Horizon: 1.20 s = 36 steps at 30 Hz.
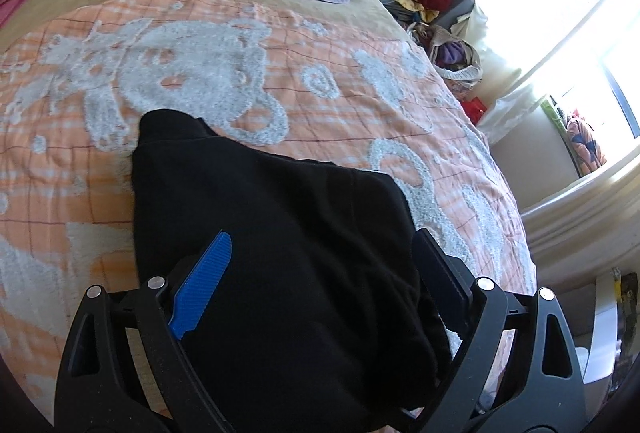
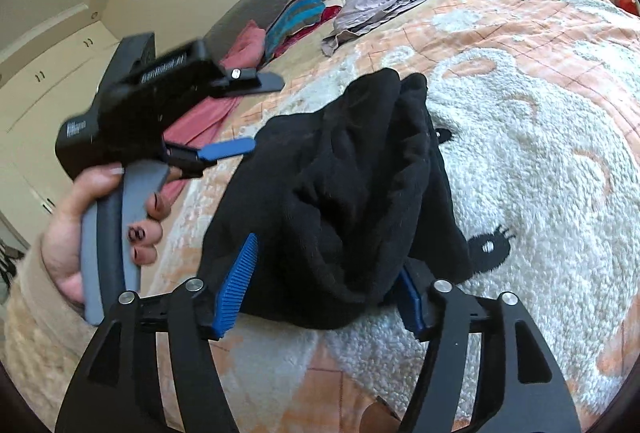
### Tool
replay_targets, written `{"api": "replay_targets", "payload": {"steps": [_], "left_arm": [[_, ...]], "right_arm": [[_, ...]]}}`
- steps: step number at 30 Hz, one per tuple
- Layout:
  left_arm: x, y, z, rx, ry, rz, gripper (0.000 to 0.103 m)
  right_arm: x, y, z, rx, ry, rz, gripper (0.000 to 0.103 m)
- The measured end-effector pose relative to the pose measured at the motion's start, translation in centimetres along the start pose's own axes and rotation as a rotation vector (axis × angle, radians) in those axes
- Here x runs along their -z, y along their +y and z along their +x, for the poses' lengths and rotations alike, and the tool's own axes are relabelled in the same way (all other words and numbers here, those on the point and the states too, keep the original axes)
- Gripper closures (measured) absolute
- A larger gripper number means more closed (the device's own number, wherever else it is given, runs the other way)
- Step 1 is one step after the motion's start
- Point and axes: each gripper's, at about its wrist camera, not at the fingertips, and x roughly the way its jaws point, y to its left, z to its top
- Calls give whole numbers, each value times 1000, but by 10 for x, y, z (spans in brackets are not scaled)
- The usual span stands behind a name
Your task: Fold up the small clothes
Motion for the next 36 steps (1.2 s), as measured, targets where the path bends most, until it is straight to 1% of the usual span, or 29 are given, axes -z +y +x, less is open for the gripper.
{"api": "replay_targets", "payload": {"steps": [3, 9, 11, 16, 18, 20, 21, 23, 25, 26, 27, 30, 31, 34, 36], "left_arm": [[1, 3, -4, -5, -8, 2, 19], [4, 7, -10, -28, -19, 22, 19], [5, 10, -13, -27, -22, 18, 19], [8, 17, -17, -45, -29, 18, 19], [11, 22, -19, -48, -31, 16, 19], [13, 24, -21, -51, -37, 14, 19], [15, 26, -23, -54, -42, 15, 19], [17, 28, -25, -64, -46, 22, 19], [19, 29, -26, -79, -46, 33, 19], [20, 29, -26, -86, -45, 39, 19], [22, 30, -26, -93, -45, 46, 19], [25, 31, -28, -106, -49, 63, 19], [26, 31, -28, -111, -50, 69, 19], [29, 31, -29, -127, -49, 90, 19], [30, 30, -29, -140, -49, 106, 19]], "right_arm": [[-7, -5, 4, -19, 25, 38, 36], [-34, -17, 18, -56, 81, 93, 36], [-43, -20, 22, -56, 95, 104, 36], [-67, -28, 41, -79, 176, 109, 33], [-76, -31, 49, -74, 200, 106, 33], [-83, -32, 58, -88, 218, 107, 33], [-88, -33, 64, -74, 221, 109, 34], [-96, -31, 71, -51, 225, 87, 38], [-100, -29, 76, -17, 227, 55, 49], [-102, -27, 78, -3, 230, 36, 52], [-103, -25, 80, 9, 230, 13, 58], [-108, -17, 83, 43, 217, -72, 83], [-110, -13, 81, 45, 208, -100, 85], [-121, 4, 71, 29, 143, -194, 87], [-130, 11, 68, 9, 108, -231, 87]]}}
